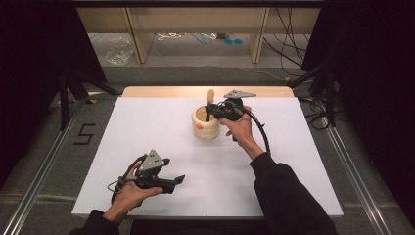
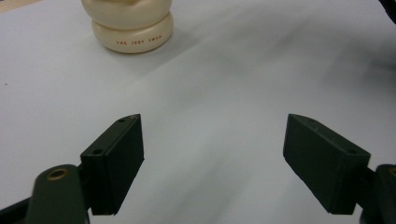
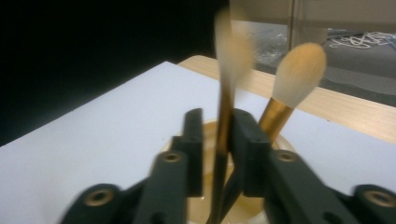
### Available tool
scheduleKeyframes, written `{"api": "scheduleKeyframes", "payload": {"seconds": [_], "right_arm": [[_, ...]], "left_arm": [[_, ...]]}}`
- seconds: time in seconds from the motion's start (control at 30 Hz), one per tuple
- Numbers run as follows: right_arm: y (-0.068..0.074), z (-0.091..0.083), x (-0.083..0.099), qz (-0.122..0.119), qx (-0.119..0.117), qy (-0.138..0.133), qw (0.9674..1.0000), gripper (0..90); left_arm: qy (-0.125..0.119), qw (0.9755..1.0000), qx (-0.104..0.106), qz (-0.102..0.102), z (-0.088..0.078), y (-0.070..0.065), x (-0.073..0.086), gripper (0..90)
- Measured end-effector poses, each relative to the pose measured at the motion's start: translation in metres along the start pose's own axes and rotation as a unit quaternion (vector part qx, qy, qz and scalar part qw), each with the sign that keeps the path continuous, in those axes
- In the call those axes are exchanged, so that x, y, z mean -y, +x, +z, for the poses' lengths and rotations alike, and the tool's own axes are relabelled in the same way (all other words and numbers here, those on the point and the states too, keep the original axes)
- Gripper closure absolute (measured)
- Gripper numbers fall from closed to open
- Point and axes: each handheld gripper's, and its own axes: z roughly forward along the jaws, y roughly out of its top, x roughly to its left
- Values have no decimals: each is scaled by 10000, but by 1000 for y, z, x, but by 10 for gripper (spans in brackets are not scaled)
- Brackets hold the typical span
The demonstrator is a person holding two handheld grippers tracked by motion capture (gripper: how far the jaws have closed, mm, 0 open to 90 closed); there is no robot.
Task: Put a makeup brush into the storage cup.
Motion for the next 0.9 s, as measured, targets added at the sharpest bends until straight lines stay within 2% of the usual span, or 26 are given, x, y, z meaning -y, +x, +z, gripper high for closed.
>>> {"api": "scheduleKeyframes", "payload": {"seconds": [0.07,0.1,0.17,0.23,0.27,0.3,0.33,0.37,0.43,0.5,0.57,0.63,0.7,0.8,0.87,0.9], "right_arm": [[2,-2,-1,83,108,25,9999,545],[3,-4,-2,229,81,67,9997,516],[5,-8,-5,169,187,32,9997,448],[6,-13,-8,55,274,-15,9996,424],[7,-15,-10,87,308,3,9995,418],[8,-17,-11,31,319,-47,9995,415],[8,-18,-11,-34,366,-114,9993,403],[10,-21,-12,29,360,-44,9993,394],[10,-24,-14,5,350,-40,9994,379],[10,-26,-14,-71,350,-39,9994,359],[10,-30,-14,-73,396,-66,9992,335],[11,-34,-14,-1,407,-27,9992,310],[12,-37,-13,24,396,9,9992,293],[13,-43,-11,-60,444,5,9990,257],[15,-48,-10,-60,428,1,9991,239],[17,-51,-10,-33,414,44,9991,233]], "left_arm": [[8,10000,2,15,0,0,0,203],[3,10000,4,9,0,0,0,203],[8,10000,-2,14,0,0,0,203],[0,10000,-6,-23,0,0,0,203],[-2,10000,-12,-23,0,0,0,203],[-9,9999,-6,105,0,1,0,203],[-5,9999,-5,115,0,1,0,203],[-15,10000,1,70,0,1,0,203],[57,9999,-13,137,-1,3,0,203],[-58,9999,-18,108,0,3,0,203],[-95,9997,-20,209,0,5,-1,203],[-84,10000,-1,13,0,2,0,203],[-69,10000,-14,8,-1,2,0,203],[-99,9999,-29,-60,-1,2,0,203],[-107,9999,-17,57,-2,3,-1,201],[-87,9999,-36,-90,-2,2,-1,201]]}}
